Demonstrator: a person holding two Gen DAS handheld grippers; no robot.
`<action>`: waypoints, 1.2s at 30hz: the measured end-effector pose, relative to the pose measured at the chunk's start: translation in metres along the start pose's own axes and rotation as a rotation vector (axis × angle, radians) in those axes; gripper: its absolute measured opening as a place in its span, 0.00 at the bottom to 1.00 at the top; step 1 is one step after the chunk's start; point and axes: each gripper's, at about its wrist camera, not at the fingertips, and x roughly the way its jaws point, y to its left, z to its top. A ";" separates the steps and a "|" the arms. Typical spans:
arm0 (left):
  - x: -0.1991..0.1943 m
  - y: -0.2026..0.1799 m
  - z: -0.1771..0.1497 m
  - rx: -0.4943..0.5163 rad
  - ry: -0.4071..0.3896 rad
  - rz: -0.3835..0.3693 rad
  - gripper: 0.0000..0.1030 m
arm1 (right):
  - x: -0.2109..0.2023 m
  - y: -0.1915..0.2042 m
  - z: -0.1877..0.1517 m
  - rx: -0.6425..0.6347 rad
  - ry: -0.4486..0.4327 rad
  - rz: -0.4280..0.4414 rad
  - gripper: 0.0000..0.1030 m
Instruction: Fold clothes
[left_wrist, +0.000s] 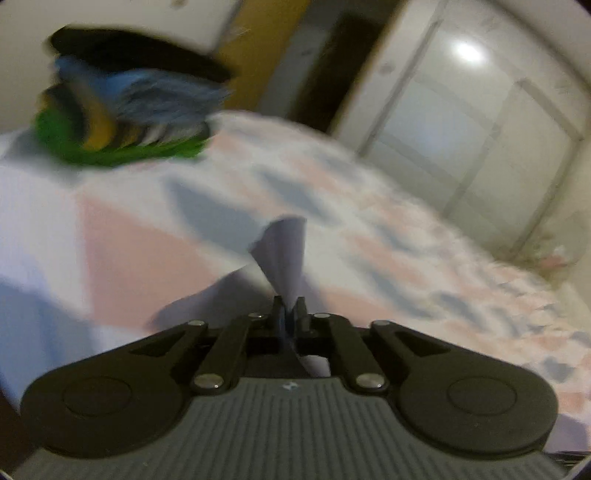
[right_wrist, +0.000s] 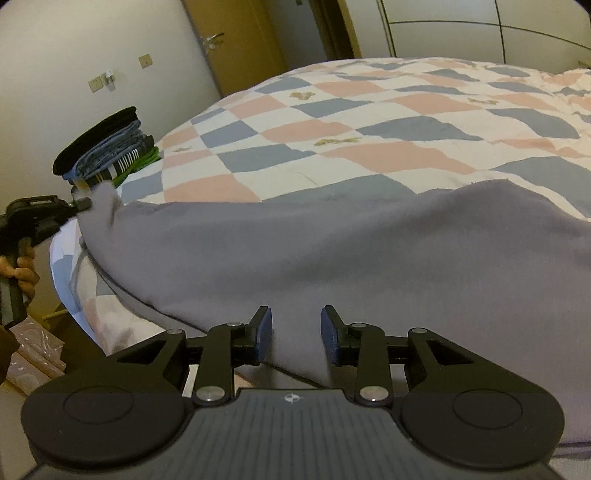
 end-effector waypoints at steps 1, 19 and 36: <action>0.002 0.009 -0.003 -0.025 0.026 0.027 0.08 | 0.000 -0.001 0.000 0.003 0.001 -0.003 0.33; 0.011 -0.060 -0.026 0.466 0.040 -0.001 0.12 | -0.008 -0.014 -0.007 0.059 -0.003 -0.033 0.33; 0.007 -0.064 -0.033 0.624 0.141 -0.088 0.28 | -0.029 -0.039 -0.006 0.023 -0.027 -0.016 0.34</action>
